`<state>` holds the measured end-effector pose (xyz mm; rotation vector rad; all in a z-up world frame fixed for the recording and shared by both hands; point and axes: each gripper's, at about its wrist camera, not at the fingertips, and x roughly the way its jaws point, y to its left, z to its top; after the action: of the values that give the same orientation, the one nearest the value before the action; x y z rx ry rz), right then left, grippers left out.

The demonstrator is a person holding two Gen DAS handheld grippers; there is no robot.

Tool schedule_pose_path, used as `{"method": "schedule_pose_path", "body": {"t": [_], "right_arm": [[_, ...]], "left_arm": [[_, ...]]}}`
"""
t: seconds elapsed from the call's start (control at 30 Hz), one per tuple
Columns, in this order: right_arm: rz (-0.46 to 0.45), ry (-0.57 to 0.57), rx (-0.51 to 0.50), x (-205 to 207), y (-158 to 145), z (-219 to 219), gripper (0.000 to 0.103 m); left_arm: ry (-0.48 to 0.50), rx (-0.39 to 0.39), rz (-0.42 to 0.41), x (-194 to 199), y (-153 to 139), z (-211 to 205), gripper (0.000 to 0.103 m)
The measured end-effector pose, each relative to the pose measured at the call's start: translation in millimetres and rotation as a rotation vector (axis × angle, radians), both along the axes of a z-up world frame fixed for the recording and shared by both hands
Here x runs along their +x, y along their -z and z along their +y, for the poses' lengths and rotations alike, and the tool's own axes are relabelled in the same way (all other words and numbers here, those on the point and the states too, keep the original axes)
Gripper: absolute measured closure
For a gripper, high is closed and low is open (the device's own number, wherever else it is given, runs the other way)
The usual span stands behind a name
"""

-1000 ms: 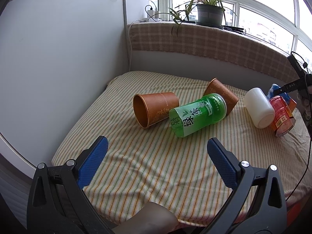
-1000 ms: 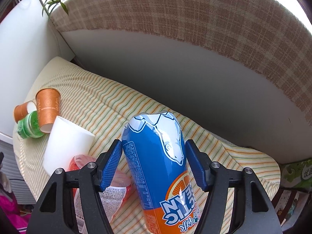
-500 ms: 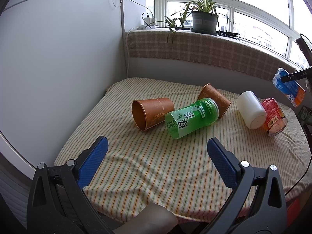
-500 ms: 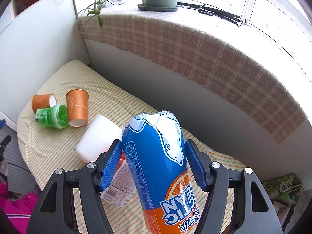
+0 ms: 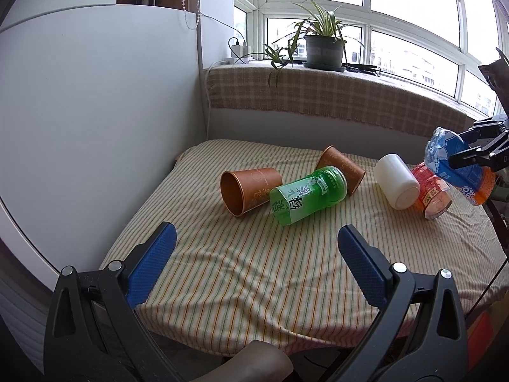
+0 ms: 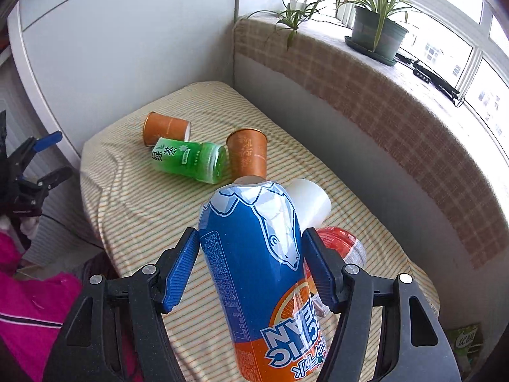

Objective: Flip cup upright
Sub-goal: 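Lift the cup with the right gripper, carry it toward the left gripper, set it down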

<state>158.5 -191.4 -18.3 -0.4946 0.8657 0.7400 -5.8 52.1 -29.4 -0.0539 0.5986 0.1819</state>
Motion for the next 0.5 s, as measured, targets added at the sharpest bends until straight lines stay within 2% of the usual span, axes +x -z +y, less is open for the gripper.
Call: {"method": "schedule_pose_path", "body": {"t": [0.27, 0.5], "right_arm": [[0.06, -0.099, -0.066, -31, 55, 48, 0.037], [0.104, -0.153, -0.127, -41, 94, 68, 0.036]], "left_arm": [[0.033, -0.009, 0.003, -13, 2, 5, 0.0], [0.079, 0.001, 0.004, -16, 2, 3, 0.0]]}}
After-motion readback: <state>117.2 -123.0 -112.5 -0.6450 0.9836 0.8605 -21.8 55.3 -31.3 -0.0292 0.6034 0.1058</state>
